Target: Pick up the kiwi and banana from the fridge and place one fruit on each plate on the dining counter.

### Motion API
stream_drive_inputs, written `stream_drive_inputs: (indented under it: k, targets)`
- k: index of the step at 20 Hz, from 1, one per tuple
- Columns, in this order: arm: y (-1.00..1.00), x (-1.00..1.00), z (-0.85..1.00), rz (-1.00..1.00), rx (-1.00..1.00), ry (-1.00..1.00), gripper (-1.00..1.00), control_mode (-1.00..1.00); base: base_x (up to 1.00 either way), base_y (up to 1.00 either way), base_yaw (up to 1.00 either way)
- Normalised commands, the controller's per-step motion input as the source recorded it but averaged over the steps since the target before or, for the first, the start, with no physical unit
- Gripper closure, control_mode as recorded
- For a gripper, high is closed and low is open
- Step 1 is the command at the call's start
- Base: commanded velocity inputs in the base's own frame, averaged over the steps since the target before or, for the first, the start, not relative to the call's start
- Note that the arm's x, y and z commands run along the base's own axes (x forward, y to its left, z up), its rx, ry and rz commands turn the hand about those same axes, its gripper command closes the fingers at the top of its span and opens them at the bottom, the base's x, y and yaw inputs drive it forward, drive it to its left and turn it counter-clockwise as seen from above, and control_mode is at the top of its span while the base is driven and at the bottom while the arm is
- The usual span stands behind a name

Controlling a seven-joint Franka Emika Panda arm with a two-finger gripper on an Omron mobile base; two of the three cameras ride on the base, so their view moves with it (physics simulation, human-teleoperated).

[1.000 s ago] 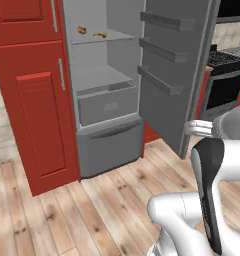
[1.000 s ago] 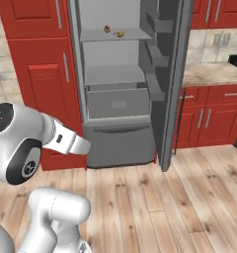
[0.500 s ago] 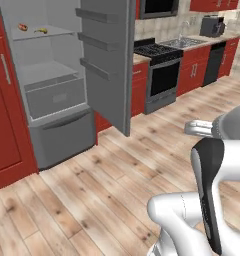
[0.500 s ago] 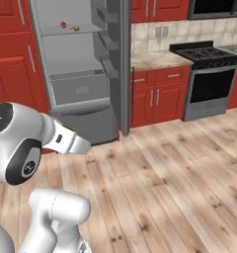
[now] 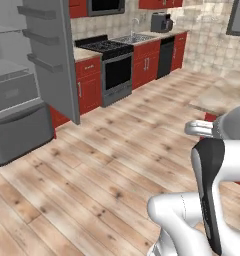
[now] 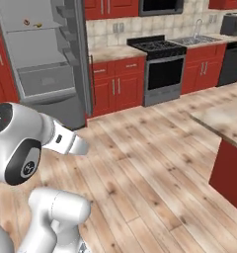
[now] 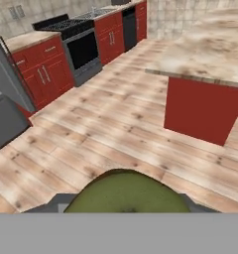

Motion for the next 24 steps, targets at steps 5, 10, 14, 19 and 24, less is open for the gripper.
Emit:
stream_drive_inputs:
  k: [5,10,14,19,24]
  targets:
    - [0.00,0.00,0.00,0.00,0.00,0.00,1.00,1.00,-0.51,-1.00,-0.20]
    - [0.00,0.00,0.00,0.00,0.00,0.00,1.00,1.00,-0.08,-1.00,-0.13]
    - [0.00,0.00,0.00,0.00,0.00,0.00,1.00,1.00,0.15,-1.00,-0.06]
    - [0.00,0.00,0.00,0.00,0.00,0.00,1.00,1.00,0.18,-1.00,-0.01]
    - [0.00,0.00,0.00,0.00,0.00,0.00,1.00,1.00,0.00,-1.00,0.00]
